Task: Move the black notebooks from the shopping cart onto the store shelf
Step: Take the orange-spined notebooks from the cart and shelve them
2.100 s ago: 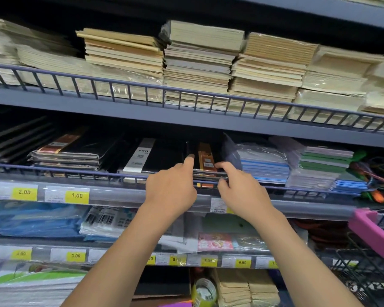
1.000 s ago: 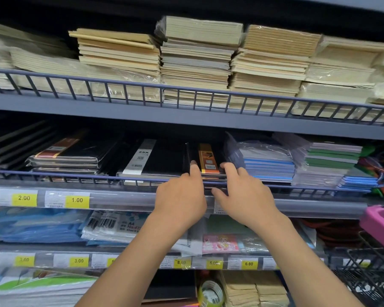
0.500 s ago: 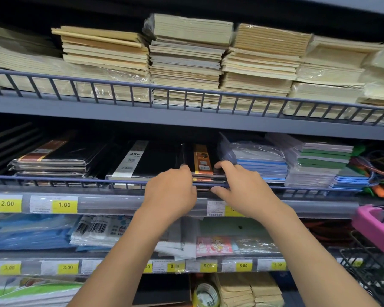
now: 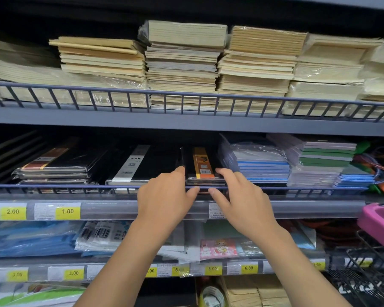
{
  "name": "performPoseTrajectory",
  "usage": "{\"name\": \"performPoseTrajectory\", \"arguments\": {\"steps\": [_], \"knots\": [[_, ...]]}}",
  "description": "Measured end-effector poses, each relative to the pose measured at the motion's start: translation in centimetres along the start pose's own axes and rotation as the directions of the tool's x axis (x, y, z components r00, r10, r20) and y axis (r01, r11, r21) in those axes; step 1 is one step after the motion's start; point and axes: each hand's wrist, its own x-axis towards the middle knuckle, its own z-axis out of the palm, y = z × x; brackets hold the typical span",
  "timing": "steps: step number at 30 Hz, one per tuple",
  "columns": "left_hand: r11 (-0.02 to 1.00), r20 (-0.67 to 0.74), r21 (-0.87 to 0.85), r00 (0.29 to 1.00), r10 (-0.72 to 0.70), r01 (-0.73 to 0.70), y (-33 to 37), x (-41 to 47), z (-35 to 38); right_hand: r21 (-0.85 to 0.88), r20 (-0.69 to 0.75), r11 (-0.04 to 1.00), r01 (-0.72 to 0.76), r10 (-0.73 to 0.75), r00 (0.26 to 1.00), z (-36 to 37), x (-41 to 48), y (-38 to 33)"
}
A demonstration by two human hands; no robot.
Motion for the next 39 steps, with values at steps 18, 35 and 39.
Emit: {"name": "performPoseTrajectory", "arguments": {"steps": [18, 35, 39], "knots": [[0.958, 0.059, -0.284, 0.998, -0.017, 0.033, -1.3, 0.4, 0.6, 0.244, -0.029, 0.963, -0.118, 0.129, 0.991, -0.3, 0.7, 1.3], [0.991, -0.054, -0.116, 0.995, -0.079, 0.072, -0.4, -1.2, 2.2, 0.302, -0.225, 0.953, -0.017, 0.089, 0.970, 2.2, -0.7, 0.0], [0.974, -0.073, -0.188, 0.987, -0.141, 0.126, 0.0, -1.5, 2.5, 0.295, -0.217, 0.953, -0.068, 0.137, 0.966, 2.0, -0.8, -0.1]]}}
